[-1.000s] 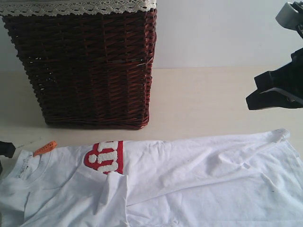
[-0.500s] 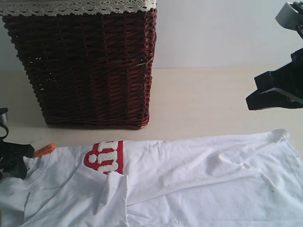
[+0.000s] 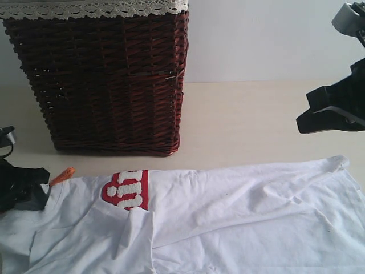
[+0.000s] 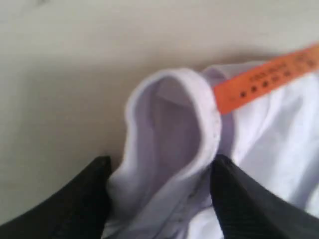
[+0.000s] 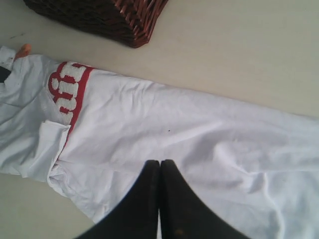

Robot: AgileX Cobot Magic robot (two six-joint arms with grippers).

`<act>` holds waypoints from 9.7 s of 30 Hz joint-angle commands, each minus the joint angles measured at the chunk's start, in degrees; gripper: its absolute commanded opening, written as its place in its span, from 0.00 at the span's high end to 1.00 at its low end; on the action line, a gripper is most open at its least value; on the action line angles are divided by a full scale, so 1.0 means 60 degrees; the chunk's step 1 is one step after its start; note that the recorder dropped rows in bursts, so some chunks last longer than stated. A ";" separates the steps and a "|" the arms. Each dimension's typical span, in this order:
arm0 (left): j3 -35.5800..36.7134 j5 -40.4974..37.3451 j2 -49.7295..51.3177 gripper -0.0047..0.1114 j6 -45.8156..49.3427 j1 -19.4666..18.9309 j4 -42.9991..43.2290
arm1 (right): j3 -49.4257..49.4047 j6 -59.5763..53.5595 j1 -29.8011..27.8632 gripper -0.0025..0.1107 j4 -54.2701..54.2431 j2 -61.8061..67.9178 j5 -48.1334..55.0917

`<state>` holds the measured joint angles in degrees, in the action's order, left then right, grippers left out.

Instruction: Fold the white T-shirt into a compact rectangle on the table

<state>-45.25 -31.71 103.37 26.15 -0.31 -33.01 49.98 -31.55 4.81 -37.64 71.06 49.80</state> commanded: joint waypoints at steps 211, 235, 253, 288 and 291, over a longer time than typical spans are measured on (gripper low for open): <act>0.3105 0.3149 -1.2951 0.96 0.2774 0.6720 -0.3095 | -0.1315 -0.0477 -0.0023 0.98 -0.0272 -0.7194 -0.1863; 0.3094 0.2301 -1.3269 0.96 0.2774 0.6720 -0.3095 | -0.1516 -0.0454 -0.0023 0.98 -0.0239 -0.8404 -0.2175; 0.3157 0.2317 -1.3908 0.96 -0.1183 0.6702 0.2087 | -0.1516 -0.0458 -0.0023 0.98 -0.0239 -0.8404 -0.2175; 0.6124 0.4461 -1.7229 0.96 -0.6929 0.1019 0.5156 | -0.1516 -0.0437 -0.0023 0.98 -0.0220 -0.8404 -0.2175; 0.6493 0.4478 -1.7229 0.96 -0.6624 0.1019 0.5156 | -0.1516 -0.0461 -0.0023 0.98 -0.0220 -0.8404 -0.2175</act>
<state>-8.28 -4.59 0.32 -15.42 5.92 -1.50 41.14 -33.88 4.81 -39.02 20.78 37.18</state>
